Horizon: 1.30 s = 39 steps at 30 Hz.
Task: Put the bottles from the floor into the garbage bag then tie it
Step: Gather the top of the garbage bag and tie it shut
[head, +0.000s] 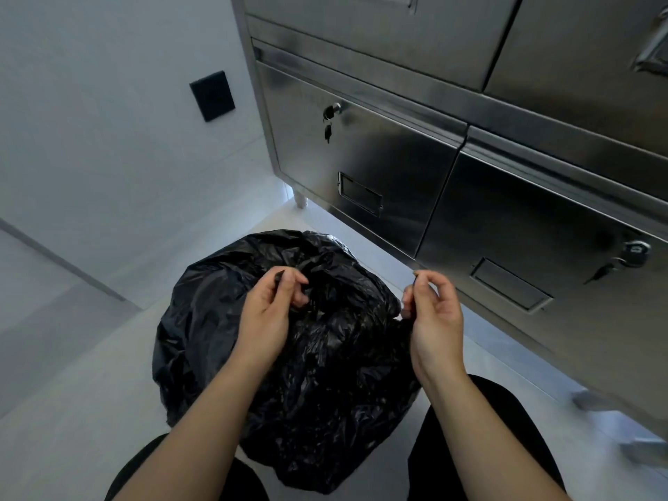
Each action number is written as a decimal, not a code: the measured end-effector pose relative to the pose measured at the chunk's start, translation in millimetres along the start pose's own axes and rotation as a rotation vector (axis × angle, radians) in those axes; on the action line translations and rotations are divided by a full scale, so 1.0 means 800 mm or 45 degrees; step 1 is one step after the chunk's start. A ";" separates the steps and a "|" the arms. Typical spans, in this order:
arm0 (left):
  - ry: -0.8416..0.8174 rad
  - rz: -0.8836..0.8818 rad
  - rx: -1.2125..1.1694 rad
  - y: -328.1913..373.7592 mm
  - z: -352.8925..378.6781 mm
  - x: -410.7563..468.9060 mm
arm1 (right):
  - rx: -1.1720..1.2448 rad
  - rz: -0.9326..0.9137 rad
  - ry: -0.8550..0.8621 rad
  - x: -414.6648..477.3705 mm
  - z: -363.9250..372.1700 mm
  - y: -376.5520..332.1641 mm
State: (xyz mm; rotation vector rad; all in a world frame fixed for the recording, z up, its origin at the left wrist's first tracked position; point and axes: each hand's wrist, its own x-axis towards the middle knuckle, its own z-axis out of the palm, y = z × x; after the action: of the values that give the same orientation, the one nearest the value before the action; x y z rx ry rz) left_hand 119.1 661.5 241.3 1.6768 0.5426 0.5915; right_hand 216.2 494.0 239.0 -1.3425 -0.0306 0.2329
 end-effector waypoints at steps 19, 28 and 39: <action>-0.151 -0.186 0.290 -0.030 0.007 -0.038 | -0.003 0.177 0.245 -0.041 -0.005 0.056; 0.164 -0.338 0.178 -0.037 0.015 -0.050 | -0.407 0.190 0.271 -0.054 -0.016 0.076; 0.039 0.044 -0.031 0.027 0.033 -0.021 | -0.151 -0.321 0.196 -0.033 0.012 -0.027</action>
State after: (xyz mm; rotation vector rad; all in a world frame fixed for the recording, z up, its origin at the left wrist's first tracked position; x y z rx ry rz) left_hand 124.4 627.0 257.4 1.6592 0.5269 0.6473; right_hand 192.5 493.7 264.6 -1.4562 -0.0847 -0.0866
